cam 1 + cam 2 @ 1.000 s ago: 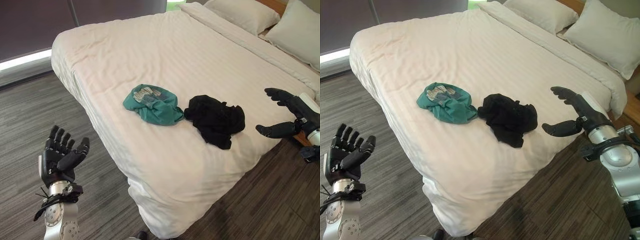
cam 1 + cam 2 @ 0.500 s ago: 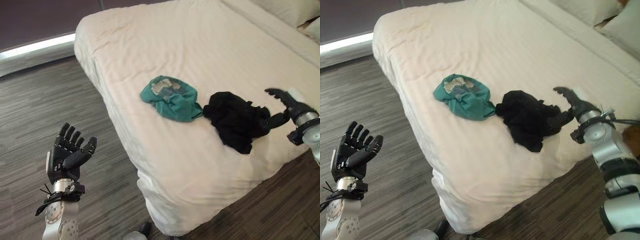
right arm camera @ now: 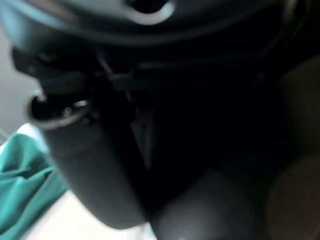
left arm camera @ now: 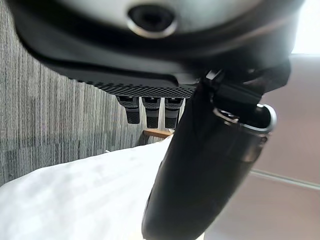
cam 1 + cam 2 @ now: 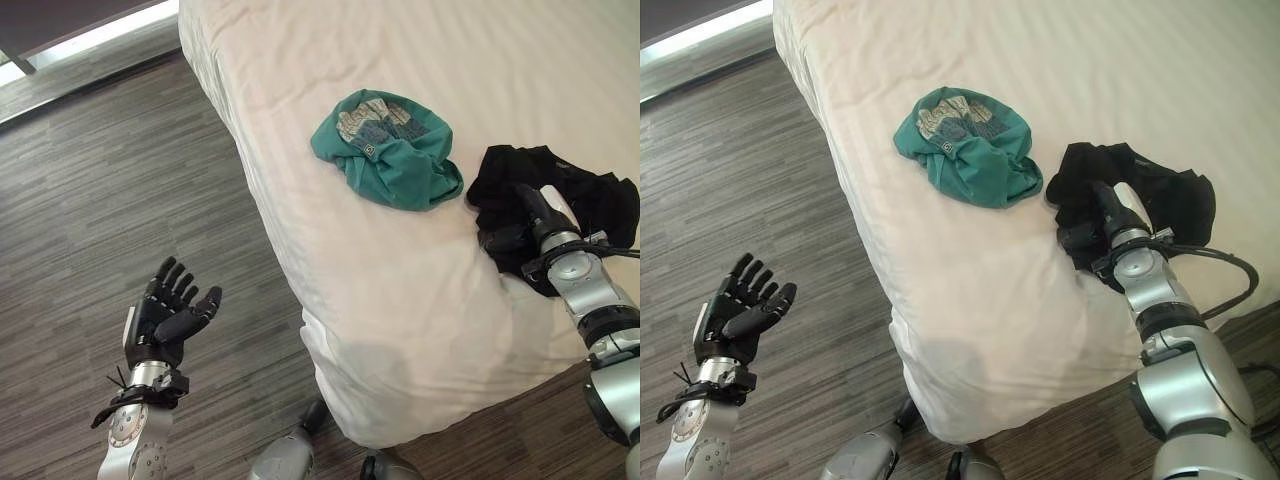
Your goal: Pick up bed clothes into laundry basket.
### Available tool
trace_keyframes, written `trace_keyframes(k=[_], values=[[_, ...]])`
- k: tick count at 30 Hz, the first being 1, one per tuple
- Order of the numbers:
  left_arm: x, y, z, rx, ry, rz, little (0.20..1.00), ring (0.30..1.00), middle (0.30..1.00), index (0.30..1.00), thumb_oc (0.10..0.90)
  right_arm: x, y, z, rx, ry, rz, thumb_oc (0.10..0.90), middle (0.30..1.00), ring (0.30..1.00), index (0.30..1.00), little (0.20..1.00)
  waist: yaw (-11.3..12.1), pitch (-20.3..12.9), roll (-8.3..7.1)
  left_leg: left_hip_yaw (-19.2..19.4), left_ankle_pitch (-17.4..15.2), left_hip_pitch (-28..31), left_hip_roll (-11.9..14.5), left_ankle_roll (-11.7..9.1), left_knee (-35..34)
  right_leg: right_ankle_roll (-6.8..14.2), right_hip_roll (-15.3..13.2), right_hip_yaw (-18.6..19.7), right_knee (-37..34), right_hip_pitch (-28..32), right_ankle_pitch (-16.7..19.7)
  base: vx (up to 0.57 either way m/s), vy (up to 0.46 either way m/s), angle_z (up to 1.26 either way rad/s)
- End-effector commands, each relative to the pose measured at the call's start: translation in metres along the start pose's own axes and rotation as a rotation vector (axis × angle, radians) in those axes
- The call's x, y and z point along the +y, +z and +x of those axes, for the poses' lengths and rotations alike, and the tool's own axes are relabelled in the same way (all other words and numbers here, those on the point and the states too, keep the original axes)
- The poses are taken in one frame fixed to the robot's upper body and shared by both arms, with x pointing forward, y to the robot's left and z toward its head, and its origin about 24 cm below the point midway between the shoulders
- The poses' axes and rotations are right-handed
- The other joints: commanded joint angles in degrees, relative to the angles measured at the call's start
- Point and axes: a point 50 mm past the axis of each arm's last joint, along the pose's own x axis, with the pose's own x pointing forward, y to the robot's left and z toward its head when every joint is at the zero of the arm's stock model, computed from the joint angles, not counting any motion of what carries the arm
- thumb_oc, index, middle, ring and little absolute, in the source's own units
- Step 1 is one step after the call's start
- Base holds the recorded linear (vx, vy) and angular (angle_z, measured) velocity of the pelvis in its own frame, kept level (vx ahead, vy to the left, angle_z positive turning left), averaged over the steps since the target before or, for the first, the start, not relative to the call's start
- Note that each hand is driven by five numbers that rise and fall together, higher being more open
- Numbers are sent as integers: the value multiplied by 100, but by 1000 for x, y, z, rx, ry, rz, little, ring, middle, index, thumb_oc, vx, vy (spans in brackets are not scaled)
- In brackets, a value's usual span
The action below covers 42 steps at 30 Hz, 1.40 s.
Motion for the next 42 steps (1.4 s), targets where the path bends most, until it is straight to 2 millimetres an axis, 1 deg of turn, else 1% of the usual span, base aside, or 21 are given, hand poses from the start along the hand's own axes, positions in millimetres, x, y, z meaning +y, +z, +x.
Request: trace_keyframes(k=[1, 4, 5, 6, 10, 12, 16, 19, 20, 21, 23, 24, 25, 26, 28, 30, 31, 33, 37, 40, 42], values=[[-10, 56, 9, -248, -100, 47, 900, 900, 900, 900, 800, 41, -127, -57, 508, 204, -177, 800, 900, 900, 900, 900, -36, -264, 431, -326, 836, -292, -266, -269, -546, 258, 125, 85, 69, 257, -496, 60, 3, 22], [0, 63, 8, -285, -43, 51, 900, 900, 900, 900, 800, 73, -170, -97, 628, 313, -186, 800, 900, 900, 900, 900, -130, -276, 508, -345, 822, -266, -260, -279, -546, 233, 123, 125, 76, 305, -555, 55, -15, 8], [4, 61, 7, -276, -24, 47, 900, 900, 900, 900, 800, 75, -182, -110, 667, 320, -166, 634, 651, 651, 651, 651, -165, -291, 513, -358, 815, -244, -255, -283, -546, 226, 124, 123, 74, 327, -580, 67, -17, 4], [5, 59, 7, -278, -13, 38, 900, 900, 900, 900, 800, 84, -192, -123, 703, 328, -125, 400, 300, 300, 300, 300, -194, -319, 517, -378, 802, -213, -254, -286, -546, 218, 126, 118, 71, 363, -611, 70, -25, 6], [0, 68, 12, -340, -3, 10, 900, 900, 900, 900, 800, 108, -208, -153, 734, 341, -5, 400, 300, 300, 300, 300, -405, -363, 501, -361, 768, -126, -220, -301, -546, 207, 128, 145, 89, 454, -684, 58, -21, 9], [-12, 90, 27, -438, -31, 17, 900, 900, 900, 900, 800, 131, -210, -174, 709, 362, 88, 400, 300, 300, 300, 300, -688, -405, 512, -283, 697, 9, -124, -340, -546, 173, 133, 233, 318, 504, -860, 64, -8, 11], [-25, 135, 50, -554, -95, 186, 900, 900, 900, 900, 800, 157, -200, -191, 649, 439, 171, 400, 300, 300, 300, 300, -1116, -425, 527, -65, 589, 242, 142, -469, -459, 98, 176, 414, 715, 531, -1088, 29, -10, -3], [-37, 189, 74, -617, -156, 417, 900, 900, 900, 900, 800, 170, -191, -195, 605, 498, 208, 400, 300, 300, 300, 300, -1308, -202, 347, 321, 828, -198, 212, -628, 1183, 79, 190, 683, 947, 665, -1118, -53, -1, -32], [-43, 211, 79, -649, -165, 507, 900, 900, 900, 900, 800, 172, -185, -189, 576, 514, 206, 400, 300, 300, 300, 300, -1257, -88, 255, 208, 820, -404, 79, -515, 1621, 74, 210, 894, 1025, 705, -1131, -42, 31, -41], [-44, 212, 80, -651, -168, 508, 900, 900, 900, 900, 800, 172, -185, -189, 575, 513, 209, 400, 300, 300, 300, 300, -1239, -92, 242, 213, 846, -425, 75, -516, 1613, 79, 205, 900, 1016, 683, -1109, -19, 54, -56], [-40, 248, 88, -665, -130, 657, 900, 900, 900, 900, 800, 177, -174, -183, 535, 538, 236, 400, 300, 300, 300, 300, -1304, -167, 174, 182, 646, -838, 184, -415, 1355, 163, 201, 1465, 1042, 744, -1115, 63, 44, -83], [-41, 248, 88, -666, -133, 658, 900, 900, 900, 900, 800, 178, -174, -183, 536, 538, 239, 400, 300, 300, 300, 300, -1270, -161, 156, 207, 646, -812, 192, -414, 1330, 161, 200, 1490, 1041, 751, -1118, 211, 99, -118], [-44, 262, 94, -642, -127, 812, 900, 900, 900, 900, 800, 175, -175, -183, 533, 527, 262, 400, 300, 300, 300, 300, -1375, -250, 283, 325, 937, -868, 453, -485, 668, 207, 255, 1666, 1010, 888, -1133, 238, 136, -117], [-53, 269, 98, -643, -135, 915, 900, 900, 900, 900, 800, 172, -174, -181, 526, 518, 265, 400, 300, 300, 300, 300, -1397, -279, 382, 332, 1063, -892, 466, -509, 244, 213, 310, 1758, 976, 983, -1145, 296, 188, -114], [-62, 270, 108, -631, -144, 942, 900, 900, 900, 900, 800, 173, -173, -180, 518, 521, 266, 400, 300, 300, 300, 300, -1275, -288, 425, 265, 1186, -855, 432, -539, -71, 240, 345, 2068, 1015, 1154, -1236, 198, 208, -103], [-81, 261, 117, -616, -193, 1025, 900, 900, 900, 900, 800, 173, -176, -181, 540, 514, 254, 400, 300, 300, 300, 300, -1372, -385, 486, 419, 1005, -633, 493, -534, 73, 378, 231, 2130, 956, 1204, -1266, 202, 332, -97], [-106, 262, 123, -655, -230, 1084, 900, 900, 900, 900, 800, 173, -180, -180, 574, 492, 264, 400, 300, 300, 300, 300, -1446, -474, 489, 574, 885, -542, 498, -489, 98, 490, 19, 2155, 890, 1228, -1253, 185, 318, -46], [-115, 261, 126, -656, -246, 1154, 900, 900, 900, 900, 800, 176, -183, -184, 598, 489, 273, 400, 300, 300, 300, 300, -1392, -484, 432, 753, 755, -421, 470, -417, 118, 620, -128, 2203, 945, 1257, -1214, 175, 301, -59], [-130, 238, 127, -631, -310, 1294, 900, 900, 900, 900, 800, 187, -175, -181, 580, 521, 253, 400, 300, 300, 300, 300, -1360, -337, 364, 1175, 562, -132, 469, -243, 59, 962, -384, 2146, 1684, 779, -515, 80, 241, -87], [-124, 228, 127, -599, -310, 1336, 900, 900, 900, 900, 800, 195, -170, -182, 568, 537, 264, 400, 300, 300, 300, 300, -1335, -280, 335, 1268, 510, -110, 506, -217, 47, 924, -428, 1754, 1562, 634, -498, -21, 114, -84], [-118, 202, 127, -523, -339, 1427, 900, 900, 900, 900, 800, 204, -171, -193, 574, 575, 260, 400, 300, 300, 300, 300, -1290, -272, 162, 1393, 490, -111, 482, -171, -111, 795, -257, 1152, 1020, 483, -607, -20, 109, -46]])
